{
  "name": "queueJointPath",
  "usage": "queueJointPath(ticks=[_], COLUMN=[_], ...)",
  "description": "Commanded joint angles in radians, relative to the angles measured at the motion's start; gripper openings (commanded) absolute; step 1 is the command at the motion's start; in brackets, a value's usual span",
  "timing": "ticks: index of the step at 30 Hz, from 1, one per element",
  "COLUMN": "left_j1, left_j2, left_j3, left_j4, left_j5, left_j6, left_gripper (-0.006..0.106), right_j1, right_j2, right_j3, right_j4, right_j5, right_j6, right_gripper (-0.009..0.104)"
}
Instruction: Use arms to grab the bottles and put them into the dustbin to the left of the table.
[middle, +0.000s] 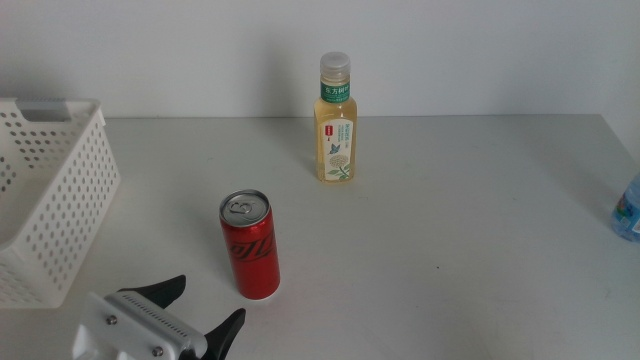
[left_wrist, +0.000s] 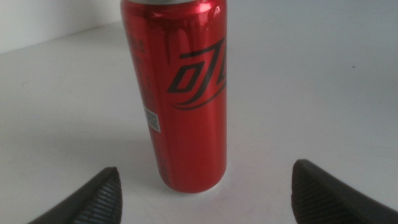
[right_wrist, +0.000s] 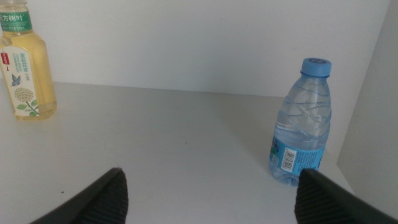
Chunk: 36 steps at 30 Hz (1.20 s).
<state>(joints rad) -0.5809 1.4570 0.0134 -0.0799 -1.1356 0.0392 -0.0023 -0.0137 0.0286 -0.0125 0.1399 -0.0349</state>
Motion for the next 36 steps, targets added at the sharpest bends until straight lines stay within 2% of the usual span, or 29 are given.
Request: queueJointPath(ticks=[1,18,25,36], left_j1=[-0.005,-0.005,-0.003,0.056], left_j2=[-0.009,0.25,0.298,0.34], left_j3=[-0.036,-0.277,-0.336,-0.4], left_j4=[-0.01,-0.013,-0.048,0.007], left_j5=[-0.167,-0.178,-0.168,-0.174], left_j6=[-0.014,-0.073,-0.072,-0.072], left_gripper=[0.093,0.093,0.093,0.093], right_j1=[-0.005,-0.005,-0.005,-0.005], right_j2=[-0.021,-0.021,-0.021,-0.021], right_j3=[-0.01,-0.01,-0.01,-0.01], right_j4=[-0.011,-0.011,-0.011,-0.011], right_j5=[-0.079,-0.079,-0.079,-0.079], right_j6=[-0.01,-0.01,-0.01,-0.01], right_gripper=[0.094,0.094,0.094,0.094])
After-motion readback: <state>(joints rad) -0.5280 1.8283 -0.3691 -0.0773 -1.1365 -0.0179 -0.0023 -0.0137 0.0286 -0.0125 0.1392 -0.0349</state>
